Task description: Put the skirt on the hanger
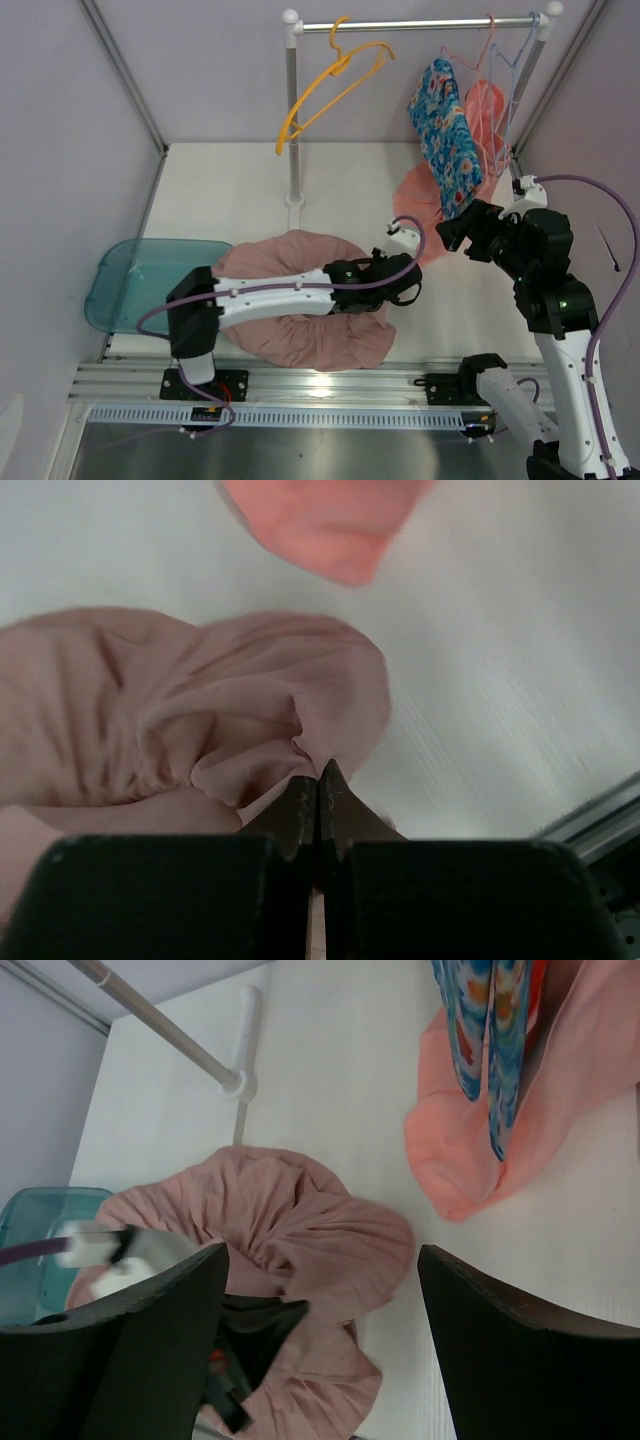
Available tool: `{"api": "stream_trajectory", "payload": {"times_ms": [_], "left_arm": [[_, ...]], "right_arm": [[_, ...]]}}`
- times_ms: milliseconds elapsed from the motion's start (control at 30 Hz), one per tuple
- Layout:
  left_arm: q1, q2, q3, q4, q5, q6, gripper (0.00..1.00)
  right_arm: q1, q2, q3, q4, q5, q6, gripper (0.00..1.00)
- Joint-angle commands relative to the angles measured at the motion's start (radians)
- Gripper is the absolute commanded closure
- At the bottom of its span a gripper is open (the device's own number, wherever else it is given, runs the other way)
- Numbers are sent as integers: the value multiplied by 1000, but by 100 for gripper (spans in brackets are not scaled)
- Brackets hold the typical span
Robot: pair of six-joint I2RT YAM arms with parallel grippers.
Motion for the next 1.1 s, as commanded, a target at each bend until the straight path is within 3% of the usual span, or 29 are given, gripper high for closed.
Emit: {"api": "stream_trajectory", "payload": {"times_ms": [0,233,433,700,800,833,1067], "left_arm": [[-2,74,52,115,159,-37,99],[17,163,104,162,276,-12,87],[41,218,210,149,397,31,84],[43,270,296,150,514,57,74],[47,283,324,136,528,55,59],[47,278,322,133,526,55,51],[54,149,268,135,478,97,41]], "right_arm": [[3,-20,-11,-26,33,-21,17],[3,-37,-23,-46,49,-27,16],[3,-39,-15,-52,53,-29,16],[3,-37,-6,-52,49,-26,16],[4,-42,-12,-52,47,-26,16],[4,-45,-14,-52,44,-24,16],[4,-45,-3,-53,38,-24,16]]}}
